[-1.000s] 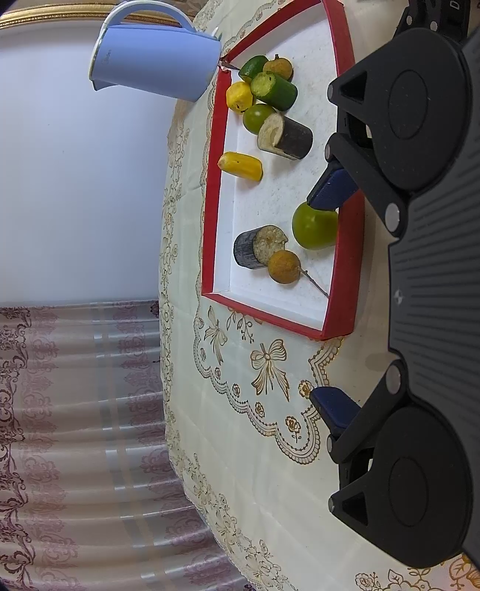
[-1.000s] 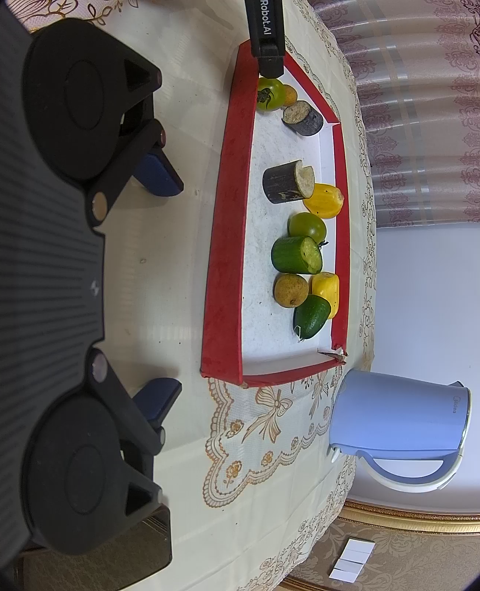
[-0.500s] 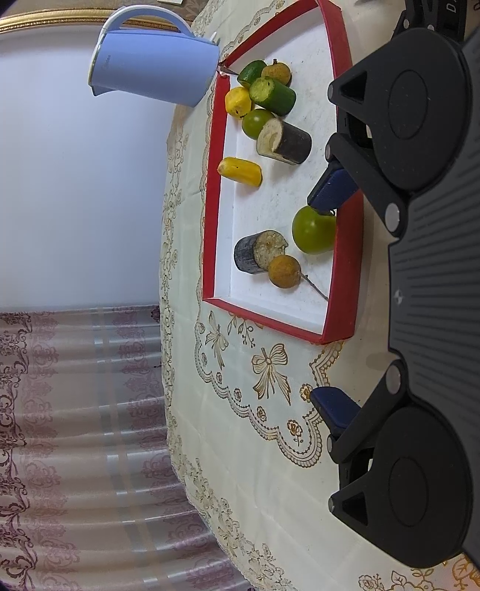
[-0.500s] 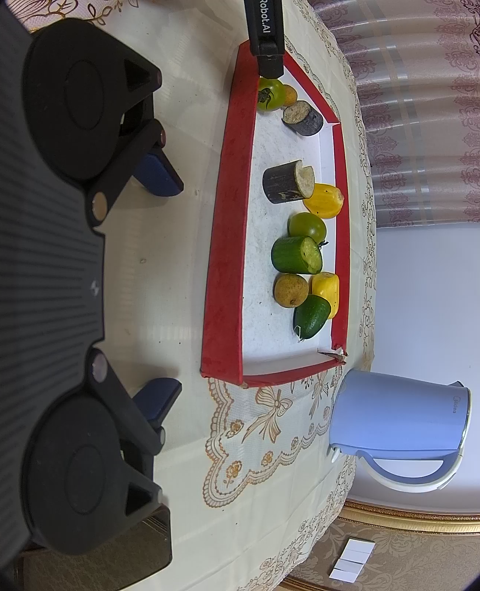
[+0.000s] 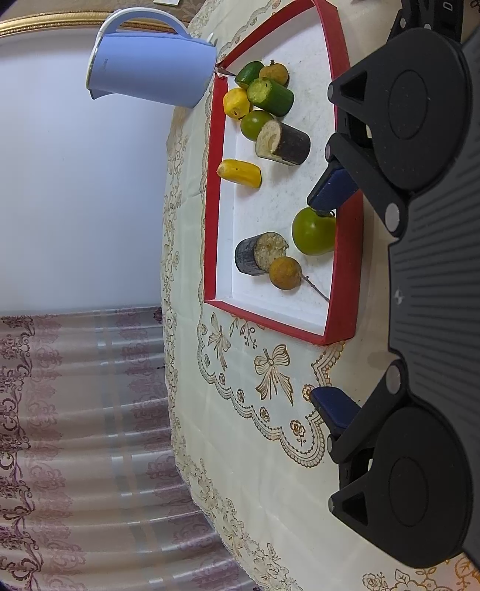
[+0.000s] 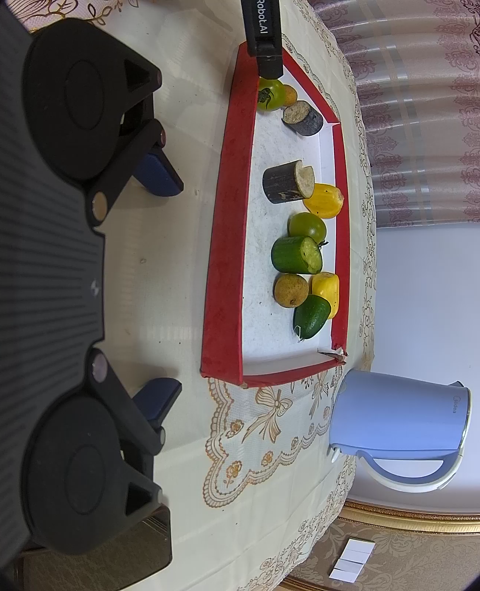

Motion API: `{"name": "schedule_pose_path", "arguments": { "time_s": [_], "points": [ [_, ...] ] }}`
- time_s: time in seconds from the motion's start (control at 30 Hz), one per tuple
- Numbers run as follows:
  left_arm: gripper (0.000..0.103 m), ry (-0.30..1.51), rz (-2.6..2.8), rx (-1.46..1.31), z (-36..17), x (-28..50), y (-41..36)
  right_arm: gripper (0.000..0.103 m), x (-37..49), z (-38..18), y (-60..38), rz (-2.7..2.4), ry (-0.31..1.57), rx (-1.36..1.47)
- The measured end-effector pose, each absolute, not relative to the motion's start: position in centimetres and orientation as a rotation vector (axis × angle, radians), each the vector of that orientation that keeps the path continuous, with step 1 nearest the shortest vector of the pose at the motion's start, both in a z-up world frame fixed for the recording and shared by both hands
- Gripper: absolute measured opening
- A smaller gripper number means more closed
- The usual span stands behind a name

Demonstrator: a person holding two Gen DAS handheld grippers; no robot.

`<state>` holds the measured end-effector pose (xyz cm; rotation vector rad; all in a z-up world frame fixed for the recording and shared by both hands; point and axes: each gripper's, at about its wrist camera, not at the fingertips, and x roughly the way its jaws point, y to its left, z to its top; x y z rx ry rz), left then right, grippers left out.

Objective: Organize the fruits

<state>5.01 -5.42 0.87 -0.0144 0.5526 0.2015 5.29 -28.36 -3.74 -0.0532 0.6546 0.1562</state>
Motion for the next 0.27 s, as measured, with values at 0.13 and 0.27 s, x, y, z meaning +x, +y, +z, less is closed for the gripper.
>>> {"name": "schedule_pose_path", "arguments": {
  "time_s": [0.13,0.27],
  "points": [
    [0.102,0.554,0.197,-0.022,0.86,4.98,-5.23,0.103,5.3,-3.74,-28.37,0.156,0.655,-0.053],
    [0.102,0.543,0.202,0.0,0.83,4.88,-5.53,0.103,5.3,-3.74,-28.37,0.156,0.655,-0.053]
  ]
}}
